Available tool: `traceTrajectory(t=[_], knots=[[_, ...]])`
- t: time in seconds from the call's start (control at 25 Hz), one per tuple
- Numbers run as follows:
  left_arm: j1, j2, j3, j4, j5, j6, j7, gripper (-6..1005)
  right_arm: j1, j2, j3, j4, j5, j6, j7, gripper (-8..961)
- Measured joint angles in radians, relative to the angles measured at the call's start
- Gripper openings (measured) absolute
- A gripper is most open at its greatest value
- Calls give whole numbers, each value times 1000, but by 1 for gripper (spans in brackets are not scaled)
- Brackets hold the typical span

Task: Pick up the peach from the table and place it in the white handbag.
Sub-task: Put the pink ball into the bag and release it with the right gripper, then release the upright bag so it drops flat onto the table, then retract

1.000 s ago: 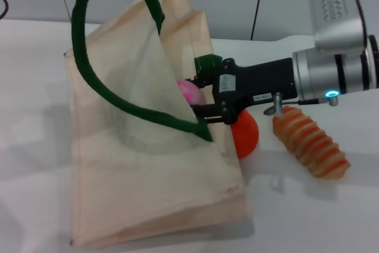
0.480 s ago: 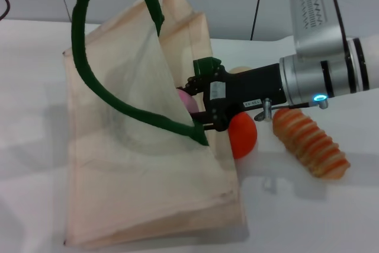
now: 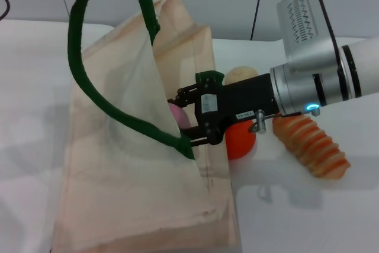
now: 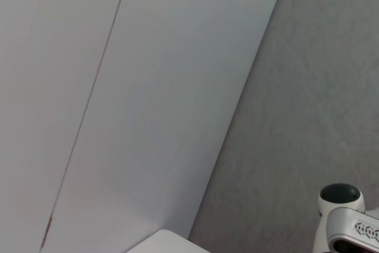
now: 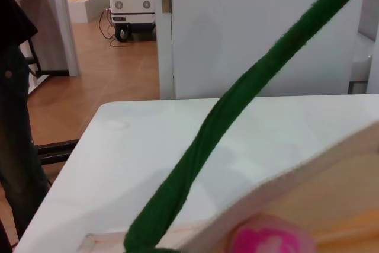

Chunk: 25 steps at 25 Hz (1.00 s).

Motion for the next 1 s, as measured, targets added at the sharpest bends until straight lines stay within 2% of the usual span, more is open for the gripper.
traceTrajectory(t=[0.08,0.52,0.84,1.0], knots=[[0,0,0,0,0,0,0,254,0,0,2,1,0,-2,-1,511],[2,0,0,0,-1,-2,2,261,-2,0,5,2,3,-7,-2,892],[5,0,0,0,1,-2,2,267,-18,-5,49,-8,4,-16,-1,892],[11,2,0,0,1,-2,2,269,-75,-14,101,-71,4,-49,30,892]])
